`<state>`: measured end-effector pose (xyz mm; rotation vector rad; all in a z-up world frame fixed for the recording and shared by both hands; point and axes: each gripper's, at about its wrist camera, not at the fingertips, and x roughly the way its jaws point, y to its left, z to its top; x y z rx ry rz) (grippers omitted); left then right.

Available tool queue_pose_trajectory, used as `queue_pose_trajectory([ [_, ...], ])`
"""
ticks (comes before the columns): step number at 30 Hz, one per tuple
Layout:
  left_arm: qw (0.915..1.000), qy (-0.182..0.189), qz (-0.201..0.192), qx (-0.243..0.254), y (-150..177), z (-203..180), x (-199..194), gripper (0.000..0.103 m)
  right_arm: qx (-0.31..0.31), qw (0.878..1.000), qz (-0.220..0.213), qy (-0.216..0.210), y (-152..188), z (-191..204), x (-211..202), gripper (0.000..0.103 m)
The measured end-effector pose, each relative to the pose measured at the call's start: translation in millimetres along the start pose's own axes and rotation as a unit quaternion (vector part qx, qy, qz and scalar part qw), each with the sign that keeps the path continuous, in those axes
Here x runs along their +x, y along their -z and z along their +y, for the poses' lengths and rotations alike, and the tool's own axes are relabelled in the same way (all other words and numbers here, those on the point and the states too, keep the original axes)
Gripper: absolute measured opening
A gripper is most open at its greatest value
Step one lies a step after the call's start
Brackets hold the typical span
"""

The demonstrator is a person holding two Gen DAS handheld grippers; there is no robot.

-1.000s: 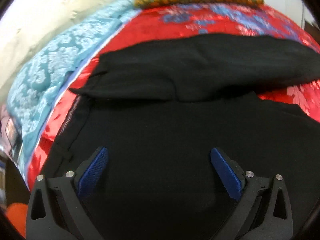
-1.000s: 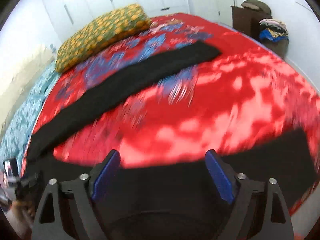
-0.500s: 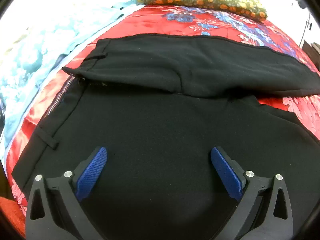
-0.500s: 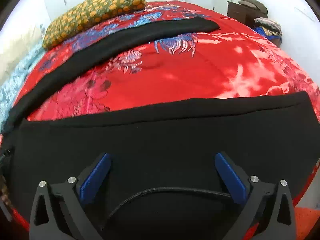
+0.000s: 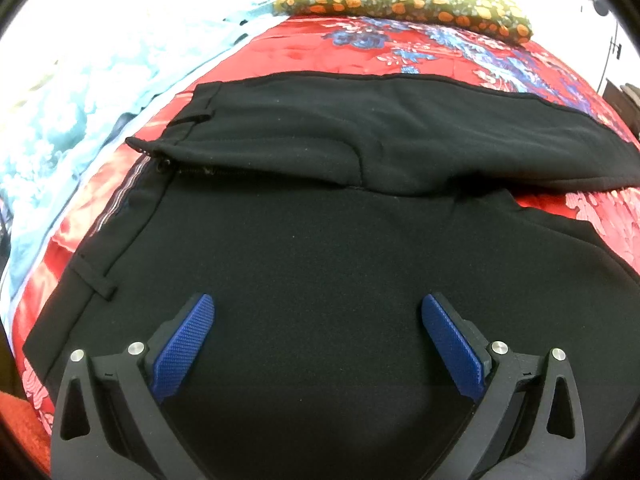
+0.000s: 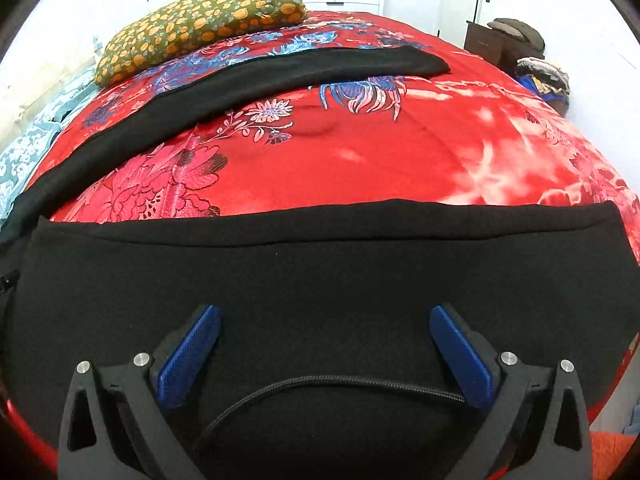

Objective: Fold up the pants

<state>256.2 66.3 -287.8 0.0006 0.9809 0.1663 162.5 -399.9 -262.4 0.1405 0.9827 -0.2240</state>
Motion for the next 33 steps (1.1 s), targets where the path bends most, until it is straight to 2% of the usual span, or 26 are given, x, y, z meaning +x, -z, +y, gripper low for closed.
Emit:
queue_pose_trajectory([
  [6,0.9999,-0.011,-0.003,0.001,0,-2,-2,0.103,0.000,1.000,-0.002,0.000,1,0,1,0.103],
  [10,0.9993,-0.038,-0.004,0.006,0,-8,-5,0.103,0.001,1.000,0.006,0.004,-1,1,1,0.103],
  [13,0.9991,-0.042,0.000,-0.005,2,-7,-8,0.103,0.004,1.000,0.013,0.005,-3,0,2,0.103],
  [17,0.9989,-0.005,0.039,-0.025,5,7,-13,0.103,0.007,1.000,0.015,0.002,-4,0,2,0.103],
  [22,0.9969,0.015,0.075,0.019,16,10,-27,0.103,0.017,0.999,0.029,0.009,-9,0,4,0.103],
  [25,0.9962,0.023,0.074,0.039,24,12,-33,0.103,0.028,0.999,0.037,0.014,-12,1,5,0.103],
  [33,0.9959,0.041,0.054,0.060,39,12,-52,0.102,0.035,0.999,0.012,0.012,-6,-1,2,0.103],
])
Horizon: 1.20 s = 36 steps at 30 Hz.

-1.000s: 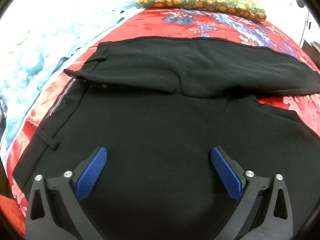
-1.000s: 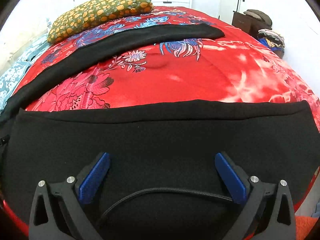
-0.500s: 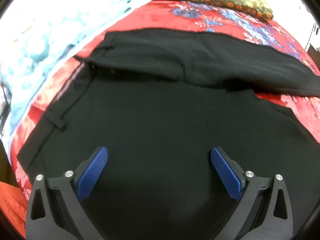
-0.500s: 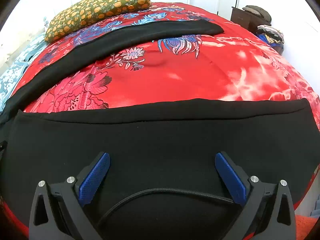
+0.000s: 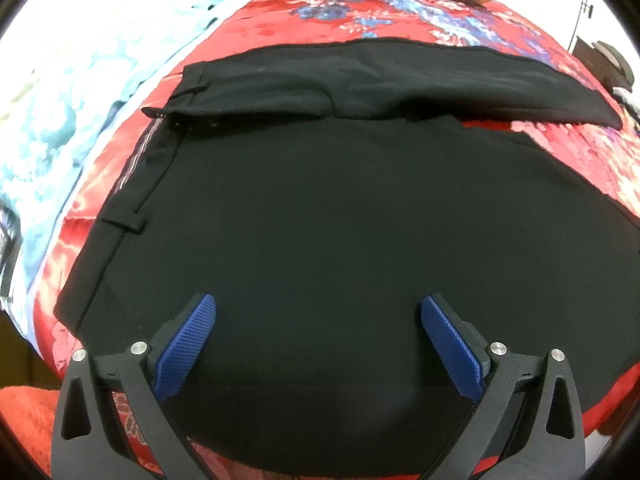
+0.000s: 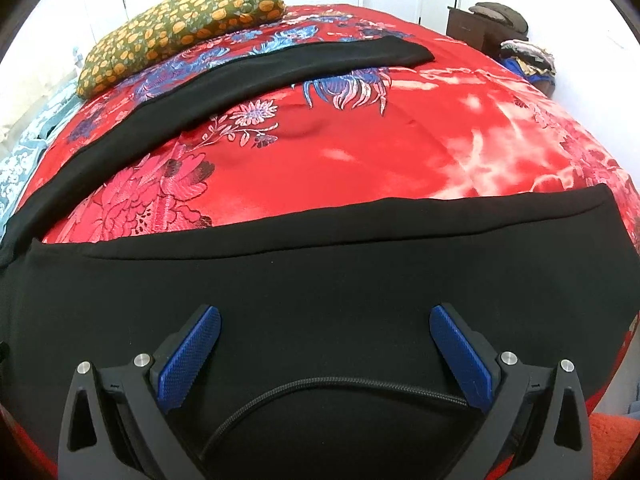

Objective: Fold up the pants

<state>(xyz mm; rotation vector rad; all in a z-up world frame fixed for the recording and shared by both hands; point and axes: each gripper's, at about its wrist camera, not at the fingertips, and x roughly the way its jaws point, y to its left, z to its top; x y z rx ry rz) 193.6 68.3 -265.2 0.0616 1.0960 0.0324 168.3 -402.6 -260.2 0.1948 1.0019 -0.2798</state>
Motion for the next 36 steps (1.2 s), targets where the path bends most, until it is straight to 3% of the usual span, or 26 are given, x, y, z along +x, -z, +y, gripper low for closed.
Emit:
queue_pose_trajectory([
  [7,0.9974,0.041,-0.059,-0.008,-21,-11,-27,0.102,-0.023,1.000,0.005,0.005,-4,-2,-12,0.103],
  [9,0.9959,0.052,-0.074,-0.005,-34,-13,-33,0.102,-0.011,1.000,-0.027,0.011,-6,-5,-31,0.103],
  [11,0.9950,0.056,-0.082,-0.002,-51,-12,-33,0.102,-0.001,0.998,-0.057,-0.015,-15,-8,-51,0.103],
  [16,0.9954,0.031,-0.090,-0.007,-114,-5,-6,0.102,-0.016,0.994,-0.076,-0.073,-79,-31,-71,0.103],
  [20,0.9968,0.005,-0.068,-0.042,-147,9,37,0.102,-0.022,0.993,-0.098,-0.063,-154,-70,-64,0.103],
  [24,0.9966,-0.026,-0.031,-0.072,-146,24,87,0.102,-0.010,0.996,-0.073,-0.045,-243,-117,-15,0.103],
  [27,0.9950,-0.044,-0.076,-0.048,-131,19,92,0.103,0.016,0.999,-0.028,-0.040,-307,-144,40,0.103],
  [33,0.9923,-0.059,-0.100,-0.043,-121,15,92,0.103,-0.007,0.998,0.056,-0.028,-393,-143,148,0.102],
  [36,0.9918,-0.061,-0.104,-0.044,-122,16,95,0.103,-0.044,0.997,0.061,-0.004,-416,-127,190,0.102],
])
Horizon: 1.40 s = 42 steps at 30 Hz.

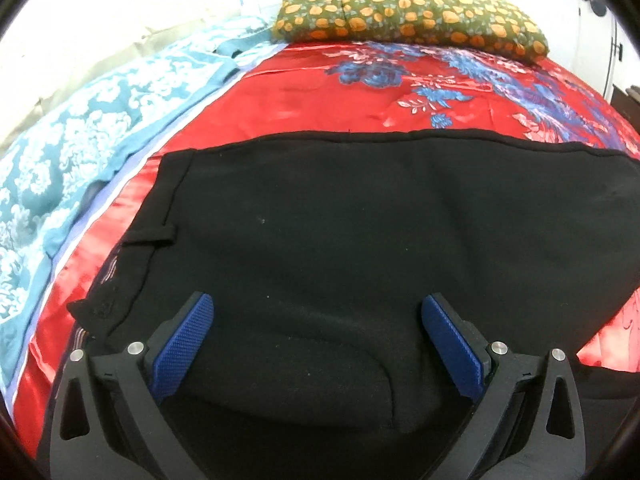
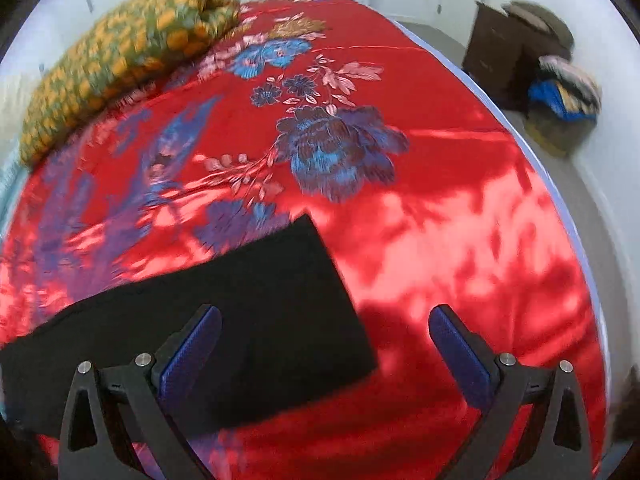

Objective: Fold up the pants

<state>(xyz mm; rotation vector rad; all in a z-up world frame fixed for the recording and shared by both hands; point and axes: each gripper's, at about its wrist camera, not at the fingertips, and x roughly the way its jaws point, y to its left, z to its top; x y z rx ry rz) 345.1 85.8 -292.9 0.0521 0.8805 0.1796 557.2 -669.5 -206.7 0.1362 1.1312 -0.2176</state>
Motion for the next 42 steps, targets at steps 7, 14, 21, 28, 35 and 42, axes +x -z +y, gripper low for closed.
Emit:
queue_pose_trajectory([
  [7,1.0000,-0.004,-0.008,0.001,-4,-4,3,0.103,-0.014,0.999,0.037,-0.033,-21,4,62,0.050],
  [14,1.0000,-0.007,-0.006,0.003,-4,-4,5,0.103,-0.076,0.989,-0.054,-0.113,19,26,-44,0.008],
  [21,0.9999,-0.005,0.014,0.005,-11,-4,7,0.103,-0.215,0.955,-0.096,-0.179,205,115,-218,0.006],
  [28,0.9947,0.047,0.089,-0.019,-23,19,-35,0.102,-0.208,0.968,-0.007,-0.140,404,135,-242,0.006],
  [35,0.9869,0.130,0.095,-0.016,25,30,-119,0.102,-0.125,0.990,-0.069,0.010,453,123,-264,0.084],
  [42,0.9893,0.137,0.050,-0.004,88,22,-153,0.102,-0.042,0.962,-0.251,0.097,465,143,-328,0.101],
])
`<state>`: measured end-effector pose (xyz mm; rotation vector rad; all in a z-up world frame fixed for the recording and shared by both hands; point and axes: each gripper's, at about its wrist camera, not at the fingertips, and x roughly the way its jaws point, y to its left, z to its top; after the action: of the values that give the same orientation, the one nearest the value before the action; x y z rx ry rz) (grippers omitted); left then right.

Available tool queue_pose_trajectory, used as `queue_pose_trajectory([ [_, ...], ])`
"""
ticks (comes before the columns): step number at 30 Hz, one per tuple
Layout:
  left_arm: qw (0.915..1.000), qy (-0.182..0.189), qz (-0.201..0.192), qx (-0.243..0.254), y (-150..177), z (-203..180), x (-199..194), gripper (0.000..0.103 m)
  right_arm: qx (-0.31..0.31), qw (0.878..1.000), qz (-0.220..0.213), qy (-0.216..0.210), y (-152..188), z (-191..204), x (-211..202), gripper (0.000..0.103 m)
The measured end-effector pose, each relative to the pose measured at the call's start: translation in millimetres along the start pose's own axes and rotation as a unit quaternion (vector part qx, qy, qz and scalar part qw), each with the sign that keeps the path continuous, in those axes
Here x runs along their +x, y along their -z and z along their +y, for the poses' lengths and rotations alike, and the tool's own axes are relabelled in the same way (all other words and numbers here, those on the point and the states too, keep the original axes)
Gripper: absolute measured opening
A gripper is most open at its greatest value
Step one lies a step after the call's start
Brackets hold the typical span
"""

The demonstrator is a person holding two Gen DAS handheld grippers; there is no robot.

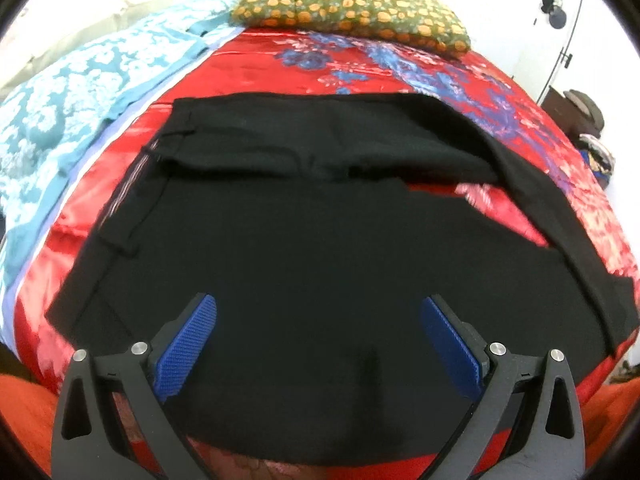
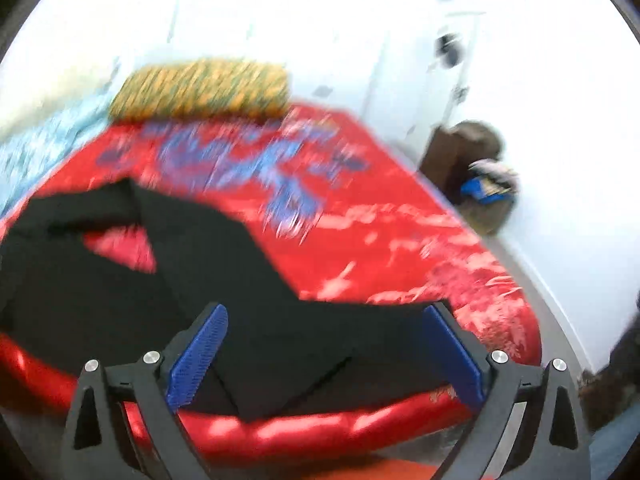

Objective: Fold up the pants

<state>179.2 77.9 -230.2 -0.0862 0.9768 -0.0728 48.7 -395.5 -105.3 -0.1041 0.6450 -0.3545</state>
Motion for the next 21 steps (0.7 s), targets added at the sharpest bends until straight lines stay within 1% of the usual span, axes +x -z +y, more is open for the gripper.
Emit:
queue_pose_trajectory([
  [1,1.0000,0.000,0.006,-0.002,1,1,4,0.102,0.012,1.000,-0.016,0.005,2,4,-6,0.103],
  [2,0.9999,0.001,0.009,-0.004,0,2,7,0.102,0.019,1.000,-0.025,0.003,1,10,-11,0.103],
  [3,1.0000,0.001,0.006,-0.006,-3,3,8,0.102,0.024,0.999,-0.027,-0.014,4,19,-13,0.103],
  [4,1.0000,-0.001,0.000,-0.006,-3,5,8,0.102,0.020,0.999,-0.022,-0.033,7,28,-12,0.103],
  [6,0.9998,-0.014,-0.016,-0.002,-5,6,5,0.102,-0.002,0.998,-0.007,-0.057,11,46,-7,0.103],
  [7,0.9998,-0.014,-0.017,0.000,-5,7,4,0.102,-0.011,0.998,0.005,-0.069,13,54,-2,0.103],
  [9,0.9999,-0.003,-0.012,-0.003,-6,9,5,0.102,-0.022,0.996,0.031,-0.084,19,64,10,0.103],
  [10,0.9999,-0.001,-0.012,-0.006,-3,10,4,0.102,-0.025,0.995,0.045,-0.087,22,68,16,0.103],
  [12,0.9999,-0.003,-0.013,-0.008,-5,12,4,0.102,-0.025,0.994,0.059,-0.089,29,73,20,0.103],
  [18,0.9994,-0.007,-0.020,-0.028,-9,19,3,0.102,-0.030,0.993,0.046,-0.107,31,78,15,0.103],
  [21,0.9993,-0.014,-0.014,-0.031,-8,19,7,0.102,-0.035,0.992,0.053,-0.113,32,82,17,0.103],
])
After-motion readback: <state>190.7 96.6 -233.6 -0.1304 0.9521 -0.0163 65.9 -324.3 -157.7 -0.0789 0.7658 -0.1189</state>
